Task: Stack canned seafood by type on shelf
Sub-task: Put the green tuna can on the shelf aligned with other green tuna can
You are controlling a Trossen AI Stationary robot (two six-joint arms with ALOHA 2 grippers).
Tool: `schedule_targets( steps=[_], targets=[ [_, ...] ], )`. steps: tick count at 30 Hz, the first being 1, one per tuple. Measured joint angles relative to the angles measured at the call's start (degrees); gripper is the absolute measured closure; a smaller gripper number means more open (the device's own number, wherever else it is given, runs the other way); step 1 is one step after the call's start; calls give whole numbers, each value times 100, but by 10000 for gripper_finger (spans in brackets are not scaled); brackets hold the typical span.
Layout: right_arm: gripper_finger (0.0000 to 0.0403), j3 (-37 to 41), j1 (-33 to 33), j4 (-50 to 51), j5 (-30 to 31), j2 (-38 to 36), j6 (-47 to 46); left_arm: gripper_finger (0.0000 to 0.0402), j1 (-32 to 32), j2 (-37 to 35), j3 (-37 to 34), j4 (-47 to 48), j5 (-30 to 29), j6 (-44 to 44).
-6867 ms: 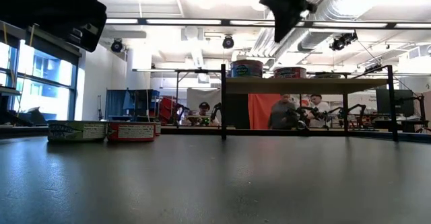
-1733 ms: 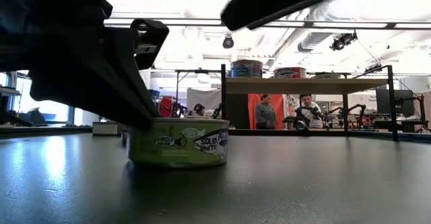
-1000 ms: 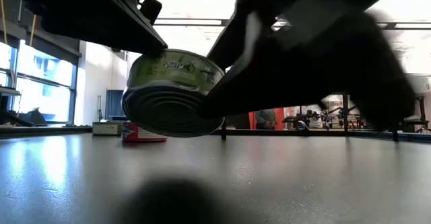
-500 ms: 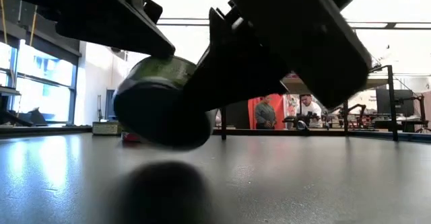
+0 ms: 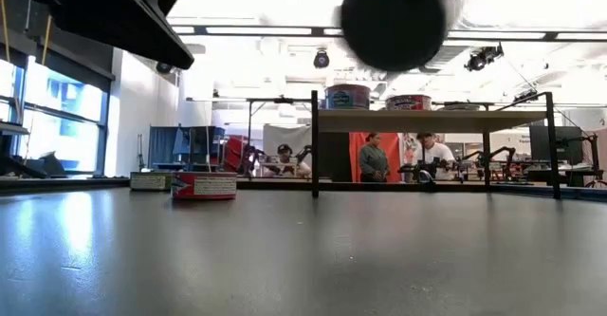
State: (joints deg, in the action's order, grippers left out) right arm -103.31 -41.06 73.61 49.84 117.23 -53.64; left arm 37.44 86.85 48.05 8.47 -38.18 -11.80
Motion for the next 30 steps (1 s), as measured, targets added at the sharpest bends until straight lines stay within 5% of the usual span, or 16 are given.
schedule_targets(
  steps=[3,6,11,19,30],
  targets=[
    [289,-457,48,1715,-48,-206,-1061,401,99,49,0,-103,-130,-16],
    [289,-171,316,1323,-187,-698,-196,401,173,169,0,-318,-174,-18],
    [289,905,1262,1548,-748,-1916,162,401,329,358,2,-698,-214,-55],
    [289,2327,3098,1633,-767,-3542,642,401,580,536,2,-899,-457,-58],
    [289,3443,4861,1307,-326,-3685,1796,401,613,566,2,-1012,-583,-10]
  ],
)
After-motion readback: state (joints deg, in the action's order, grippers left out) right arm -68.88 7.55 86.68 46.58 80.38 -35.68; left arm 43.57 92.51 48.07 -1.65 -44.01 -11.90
